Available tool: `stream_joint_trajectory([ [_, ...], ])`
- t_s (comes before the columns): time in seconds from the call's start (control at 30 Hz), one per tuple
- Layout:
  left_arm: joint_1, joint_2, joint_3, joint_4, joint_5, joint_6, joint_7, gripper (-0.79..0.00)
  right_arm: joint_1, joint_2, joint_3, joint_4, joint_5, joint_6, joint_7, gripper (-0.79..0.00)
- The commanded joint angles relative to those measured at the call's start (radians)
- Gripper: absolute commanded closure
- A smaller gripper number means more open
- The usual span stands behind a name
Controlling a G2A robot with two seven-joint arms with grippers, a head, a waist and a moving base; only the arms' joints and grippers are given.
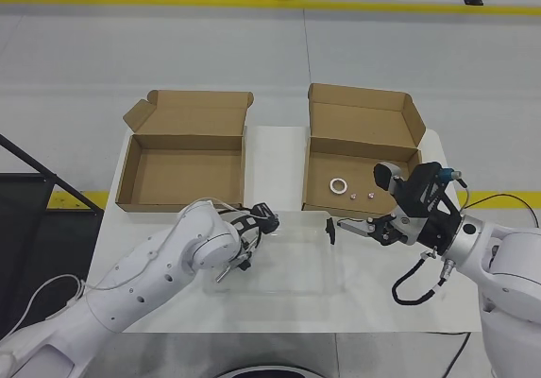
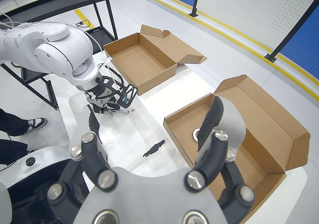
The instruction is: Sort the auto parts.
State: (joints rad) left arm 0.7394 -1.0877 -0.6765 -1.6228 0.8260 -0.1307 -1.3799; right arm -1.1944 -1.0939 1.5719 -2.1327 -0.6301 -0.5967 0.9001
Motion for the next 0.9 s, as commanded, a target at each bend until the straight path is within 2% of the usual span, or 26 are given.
stream_joint_trajectory([
  [0.0,0.000,-0.002,-0.001,0.006,-0.003,-0.001,0.003,-0.314,0.000,0.000,0.000,0.000,0.000,0.000,0.000,-0.785],
  [0.43,0.001,-0.016,0.007,0.031,0.011,0.011,-0.006,-0.268,0.000,0.000,0.000,0.000,0.000,0.000,0.000,-0.785],
  [0.57,0.002,-0.020,0.008,0.038,0.013,0.008,-0.007,-0.203,0.000,0.000,0.000,0.000,0.000,0.000,0.000,-0.785],
  [0.7,0.002,-0.022,0.005,0.039,0.016,0.007,-0.008,-0.012,0.000,0.000,0.000,0.000,0.000,0.000,0.000,-0.785],
  [0.87,0.007,-0.020,-0.018,0.019,0.007,0.005,-0.004,0.000,0.000,0.000,0.000,0.000,0.000,0.000,0.000,-0.785],
])
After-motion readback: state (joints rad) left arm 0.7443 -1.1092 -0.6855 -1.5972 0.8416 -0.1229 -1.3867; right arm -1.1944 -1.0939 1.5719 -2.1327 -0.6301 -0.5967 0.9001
